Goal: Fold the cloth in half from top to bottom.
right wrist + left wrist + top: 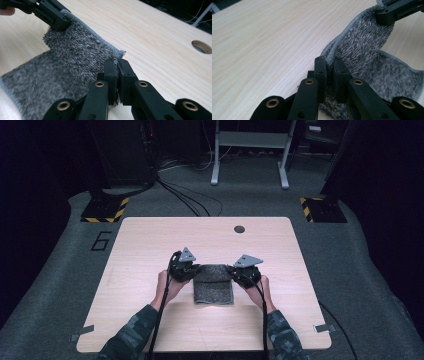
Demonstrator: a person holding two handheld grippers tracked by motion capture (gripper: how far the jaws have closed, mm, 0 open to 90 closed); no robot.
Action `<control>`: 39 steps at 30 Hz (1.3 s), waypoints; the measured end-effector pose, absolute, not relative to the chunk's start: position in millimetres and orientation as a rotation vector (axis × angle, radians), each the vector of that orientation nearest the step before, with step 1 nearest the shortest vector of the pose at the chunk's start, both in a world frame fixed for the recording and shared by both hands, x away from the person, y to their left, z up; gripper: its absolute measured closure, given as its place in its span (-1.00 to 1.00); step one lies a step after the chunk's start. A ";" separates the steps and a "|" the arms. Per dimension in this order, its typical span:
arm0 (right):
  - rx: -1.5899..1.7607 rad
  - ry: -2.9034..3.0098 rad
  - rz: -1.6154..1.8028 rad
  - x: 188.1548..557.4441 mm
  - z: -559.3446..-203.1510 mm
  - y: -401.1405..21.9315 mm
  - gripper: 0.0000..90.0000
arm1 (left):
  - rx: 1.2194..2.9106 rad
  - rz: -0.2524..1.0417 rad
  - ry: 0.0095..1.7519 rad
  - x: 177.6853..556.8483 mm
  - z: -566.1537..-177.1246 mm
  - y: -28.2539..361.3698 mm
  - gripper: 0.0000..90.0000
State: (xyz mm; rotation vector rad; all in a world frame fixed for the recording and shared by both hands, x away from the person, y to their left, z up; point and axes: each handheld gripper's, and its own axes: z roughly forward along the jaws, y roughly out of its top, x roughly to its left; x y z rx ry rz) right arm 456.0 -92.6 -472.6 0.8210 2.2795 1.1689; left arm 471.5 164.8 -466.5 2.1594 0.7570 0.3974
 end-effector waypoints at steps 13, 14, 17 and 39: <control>0.824 2.342 1.169 429.7 -481.9 -95.8 0.70 | 2.159 0.288 0.758 446.4 -479.5 175.9 0.45; 0.825 2.345 1.178 426.9 -480.9 -98.2 0.65 | 2.150 0.269 0.758 442.9 -479.2 177.9 0.41; 0.847 2.336 1.194 419.9 -477.3 -108.0 0.44 | 2.155 0.249 0.767 433.9 -475.4 184.7 0.18; 1.027 2.402 1.011 427.2 -502.2 -95.7 -0.49 | 2.311 0.339 0.851 432.9 -502.9 174.9 -0.50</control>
